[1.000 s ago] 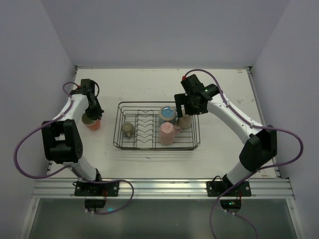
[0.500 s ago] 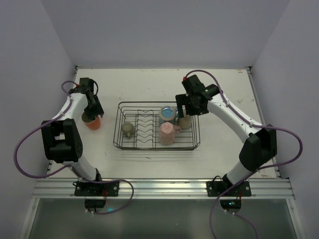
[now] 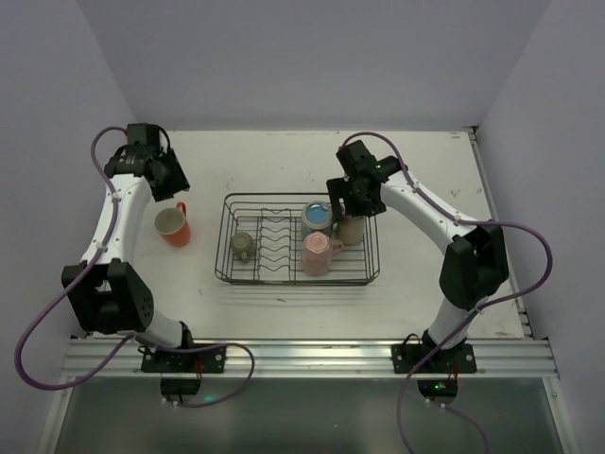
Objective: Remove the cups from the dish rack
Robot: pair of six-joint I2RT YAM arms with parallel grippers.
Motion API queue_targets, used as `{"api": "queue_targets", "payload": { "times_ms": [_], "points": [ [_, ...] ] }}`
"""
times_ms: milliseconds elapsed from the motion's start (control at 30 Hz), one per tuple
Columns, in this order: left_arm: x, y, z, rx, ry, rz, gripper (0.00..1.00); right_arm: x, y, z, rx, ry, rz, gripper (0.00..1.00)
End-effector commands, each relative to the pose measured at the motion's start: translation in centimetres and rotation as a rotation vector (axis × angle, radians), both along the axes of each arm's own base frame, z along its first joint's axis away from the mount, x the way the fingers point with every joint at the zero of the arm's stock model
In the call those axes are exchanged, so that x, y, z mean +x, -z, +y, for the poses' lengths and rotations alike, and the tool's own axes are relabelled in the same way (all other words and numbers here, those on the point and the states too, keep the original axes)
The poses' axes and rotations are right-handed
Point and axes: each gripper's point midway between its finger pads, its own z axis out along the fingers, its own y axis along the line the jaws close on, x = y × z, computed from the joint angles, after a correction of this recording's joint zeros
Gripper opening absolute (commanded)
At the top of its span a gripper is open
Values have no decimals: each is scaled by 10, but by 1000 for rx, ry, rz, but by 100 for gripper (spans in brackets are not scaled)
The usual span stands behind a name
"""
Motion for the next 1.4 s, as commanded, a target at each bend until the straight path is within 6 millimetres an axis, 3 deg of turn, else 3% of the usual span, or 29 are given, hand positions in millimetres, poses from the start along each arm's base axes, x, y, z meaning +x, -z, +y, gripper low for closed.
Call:
{"api": "queue_targets", "payload": {
  "times_ms": [0,333,467,500,567,600,667,700,767,833,1067,1200,1367],
  "points": [
    [-5,-50,-15,-55,77,-107,47,12,-5,7,11,-15,-29,82],
    [-20,-116,-70,-232,271,-331,51,16,4,4,-13,3,-25,73],
    [-26,-132,-87,-270,334,-374,52,16,3,3,-17,9,-24,61],
    [-29,-135,-91,-279,350,-382,53,17,1,3,-16,10,-28,49],
    [-31,-139,-103,-311,400,-405,54,17,-4,1,-22,16,-40,36],
    [-37,-147,-114,-349,444,-432,55,17,-12,-1,-21,21,-62,21],
    [-35,-152,-126,-390,511,-502,60,16,-22,-5,-30,32,-79,4],
    [-43,-161,-136,-422,548,-542,62,16,-36,-7,-23,39,-107,0],
    [-50,-168,-160,-488,657,-601,65,13,-51,-14,-32,50,-132,0],
    [-58,-174,-172,-530,700,-639,68,10,-76,-17,-9,56,-185,0],
    [-68,-159,-215,-631,807,-652,69,-8,-143,-21,82,34,-283,0],
    [-72,-153,-227,-705,855,-652,68,-20,-171,-12,184,-7,-320,0],
    [-106,-172,-244,-859,1081,-776,68,-38,-205,9,365,-102,-369,0]
  ]
}}
